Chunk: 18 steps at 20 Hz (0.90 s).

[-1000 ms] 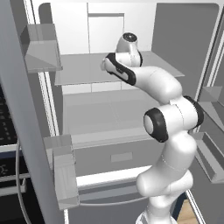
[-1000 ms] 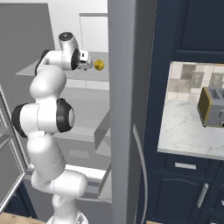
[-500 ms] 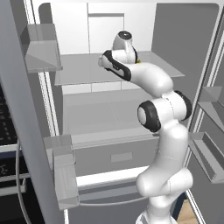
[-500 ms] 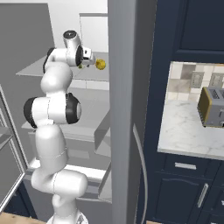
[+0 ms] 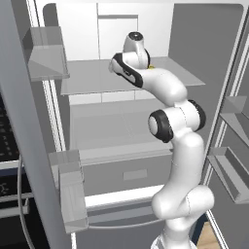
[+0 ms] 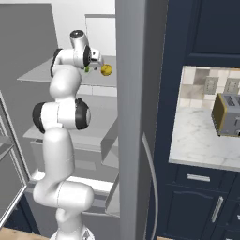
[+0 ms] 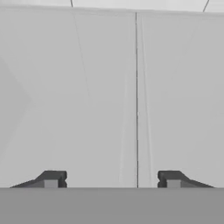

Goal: Move the lemon and lemon wedge from the top shelf to the second highest shelf to make space. Then, place the pitcher from the counter on the cleared top shelf.

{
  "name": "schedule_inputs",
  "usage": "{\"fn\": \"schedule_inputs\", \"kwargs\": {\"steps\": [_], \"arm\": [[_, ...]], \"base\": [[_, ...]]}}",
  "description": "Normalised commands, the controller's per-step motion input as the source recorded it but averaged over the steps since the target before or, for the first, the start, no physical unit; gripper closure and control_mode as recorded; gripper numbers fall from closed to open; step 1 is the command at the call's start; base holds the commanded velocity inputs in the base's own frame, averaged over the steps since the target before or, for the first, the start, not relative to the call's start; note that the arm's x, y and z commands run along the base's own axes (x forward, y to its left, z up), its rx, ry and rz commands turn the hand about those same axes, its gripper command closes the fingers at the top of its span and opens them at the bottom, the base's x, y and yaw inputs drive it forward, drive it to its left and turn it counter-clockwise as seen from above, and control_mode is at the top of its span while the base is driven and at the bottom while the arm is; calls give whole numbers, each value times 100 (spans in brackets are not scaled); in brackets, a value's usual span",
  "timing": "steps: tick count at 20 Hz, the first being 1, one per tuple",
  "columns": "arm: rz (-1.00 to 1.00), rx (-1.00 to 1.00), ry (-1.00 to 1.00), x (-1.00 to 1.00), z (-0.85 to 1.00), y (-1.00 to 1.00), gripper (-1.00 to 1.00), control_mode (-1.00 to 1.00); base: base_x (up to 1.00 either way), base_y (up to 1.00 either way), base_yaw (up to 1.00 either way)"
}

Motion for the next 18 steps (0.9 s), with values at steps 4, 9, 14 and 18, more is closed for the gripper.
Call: {"fn": "schedule_inputs", "kwargs": {"steps": [4,9,14,18], "arm": [[-6,-4,6,0,-38,0,100,-100],[-5,-4,7,0,-35,0,100,-100],[-3,-1,0,-3,-21,0,100,-100],[-5,0,-12,-21,-27,-1,100,-100]], "base": [[0,0,0],[0,0,0],[0,0,0],[0,0,0]]}}
